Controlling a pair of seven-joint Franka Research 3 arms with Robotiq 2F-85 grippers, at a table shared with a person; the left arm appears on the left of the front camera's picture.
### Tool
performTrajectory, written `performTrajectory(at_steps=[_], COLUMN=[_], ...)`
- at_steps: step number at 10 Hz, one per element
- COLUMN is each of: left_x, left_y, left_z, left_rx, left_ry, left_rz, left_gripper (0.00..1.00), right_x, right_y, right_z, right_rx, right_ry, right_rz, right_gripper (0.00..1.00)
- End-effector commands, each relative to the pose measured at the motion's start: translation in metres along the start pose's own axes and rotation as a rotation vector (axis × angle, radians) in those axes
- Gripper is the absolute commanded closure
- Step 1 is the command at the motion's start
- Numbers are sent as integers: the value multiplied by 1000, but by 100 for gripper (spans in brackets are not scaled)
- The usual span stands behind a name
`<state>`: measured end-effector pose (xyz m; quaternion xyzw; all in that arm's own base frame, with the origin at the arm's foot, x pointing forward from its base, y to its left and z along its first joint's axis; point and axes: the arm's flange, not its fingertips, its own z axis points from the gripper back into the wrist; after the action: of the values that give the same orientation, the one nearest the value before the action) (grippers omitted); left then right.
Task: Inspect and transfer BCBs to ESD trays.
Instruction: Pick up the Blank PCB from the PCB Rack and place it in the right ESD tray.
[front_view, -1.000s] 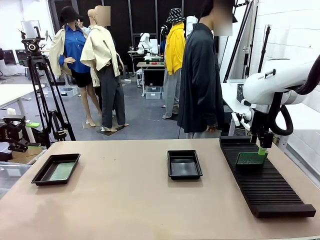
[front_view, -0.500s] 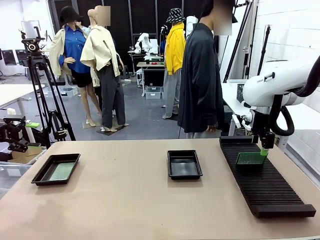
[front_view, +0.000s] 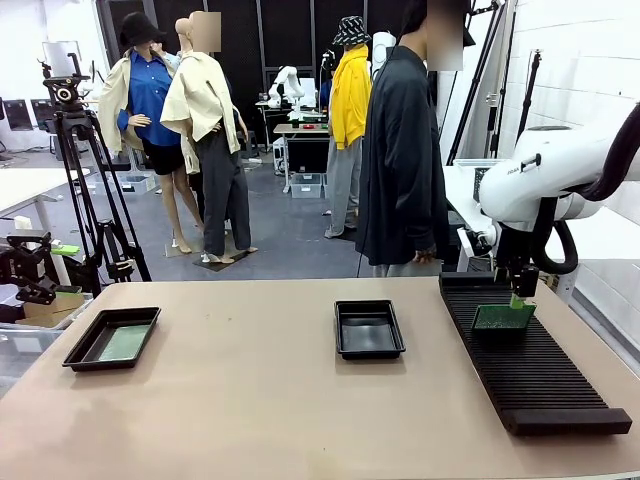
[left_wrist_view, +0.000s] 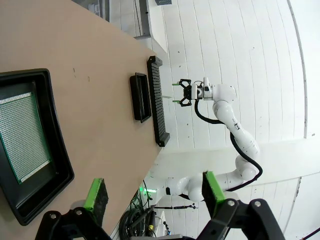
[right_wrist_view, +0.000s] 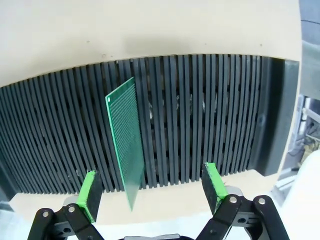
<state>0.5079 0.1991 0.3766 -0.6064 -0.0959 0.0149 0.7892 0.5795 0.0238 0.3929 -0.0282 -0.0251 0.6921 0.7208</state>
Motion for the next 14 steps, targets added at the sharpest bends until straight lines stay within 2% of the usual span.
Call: performTrajectory(at_steps=[1,9,13,14], left_x=[-2,-2,-2,-2], left_y=[-3,-3,-3,-3], left_z=[-1,-1,-1,-1], left_rx=[0,0,0,0], left_ry=[-19,-19,-19,-19], left_rz=[-2,-2,-2,-2], left_gripper=[0,0,0,0], right_x=[1,0,3,2], right_y=[-5,-13,-14,-14], right_z=[-12,-34,-32,-31], right_rx=[14,5,-8,-10], right_ry=[-44,-43,-64,-61], right_rz=[33,45,64,68], right_gripper=[0,0,0,3])
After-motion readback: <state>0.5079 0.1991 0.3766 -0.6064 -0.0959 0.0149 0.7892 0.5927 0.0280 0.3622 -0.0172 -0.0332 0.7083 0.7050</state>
